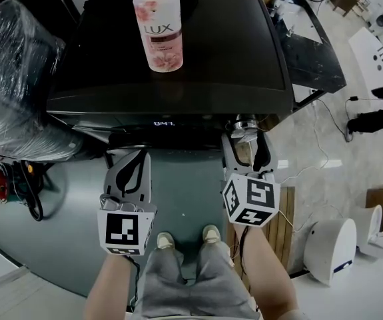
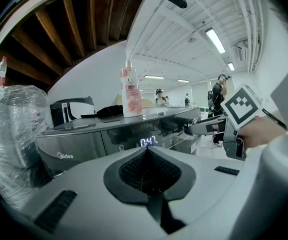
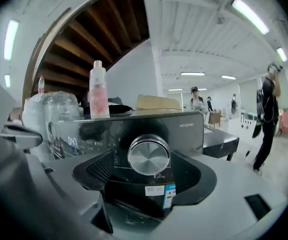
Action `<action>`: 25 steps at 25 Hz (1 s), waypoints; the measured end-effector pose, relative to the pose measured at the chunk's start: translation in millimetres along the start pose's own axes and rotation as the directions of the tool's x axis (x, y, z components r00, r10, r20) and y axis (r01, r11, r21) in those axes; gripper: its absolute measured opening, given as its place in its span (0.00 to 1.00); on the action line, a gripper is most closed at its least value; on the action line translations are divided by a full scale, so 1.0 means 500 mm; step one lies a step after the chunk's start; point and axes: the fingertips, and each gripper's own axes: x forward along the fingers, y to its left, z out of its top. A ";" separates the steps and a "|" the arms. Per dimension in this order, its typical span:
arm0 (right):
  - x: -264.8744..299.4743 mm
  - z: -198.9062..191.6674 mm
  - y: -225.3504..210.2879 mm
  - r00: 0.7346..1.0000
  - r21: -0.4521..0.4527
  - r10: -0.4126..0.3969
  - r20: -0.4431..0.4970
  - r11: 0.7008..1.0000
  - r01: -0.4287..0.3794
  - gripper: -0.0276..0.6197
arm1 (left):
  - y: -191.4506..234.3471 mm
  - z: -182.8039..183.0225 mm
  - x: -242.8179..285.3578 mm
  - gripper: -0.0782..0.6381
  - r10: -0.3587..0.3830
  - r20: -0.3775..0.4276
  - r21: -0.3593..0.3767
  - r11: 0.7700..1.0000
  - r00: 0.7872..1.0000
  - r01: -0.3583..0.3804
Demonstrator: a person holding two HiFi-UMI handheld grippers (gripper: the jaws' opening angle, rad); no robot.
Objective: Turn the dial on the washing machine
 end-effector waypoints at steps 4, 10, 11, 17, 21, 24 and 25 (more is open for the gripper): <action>0.002 0.003 0.003 0.999 -0.234 -0.037 -0.015 0.972 0.033 0.59 | -0.003 -0.006 -0.002 0.13 -0.002 -0.005 0.001 1.000 1.000 0.002; 0.009 0.006 -0.002 0.999 -0.378 -0.032 -0.025 0.925 0.020 0.59 | -0.005 -0.015 -0.005 0.13 -0.001 -0.013 0.003 1.000 1.000 0.001; 0.011 0.005 -0.003 0.999 -0.385 -0.028 -0.027 0.923 0.016 0.59 | -0.005 -0.016 -0.005 0.13 -0.001 -0.015 0.003 1.000 1.000 0.001; 0.022 0.015 0.009 1.000 -0.466 -0.017 -0.011 0.885 0.009 0.58 | -0.007 -0.022 -0.001 0.13 -0.001 -0.020 0.004 1.000 1.000 0.002; 0.023 0.017 0.005 1.000 -0.450 -0.023 -0.004 0.893 0.019 0.53 | -0.008 -0.024 -0.001 0.13 -0.002 -0.022 0.007 1.000 1.000 0.002; 0.023 0.017 0.005 1.000 -0.404 -0.017 -0.001 0.915 0.015 0.50 | -0.006 -0.027 -0.002 0.13 0.001 -0.026 0.007 1.000 1.000 -0.001; 0.022 0.017 0.004 1.000 -0.381 -0.012 -0.001 0.925 0.011 0.50 | -0.006 -0.028 -0.002 0.13 0.002 -0.028 0.006 1.000 1.000 -0.002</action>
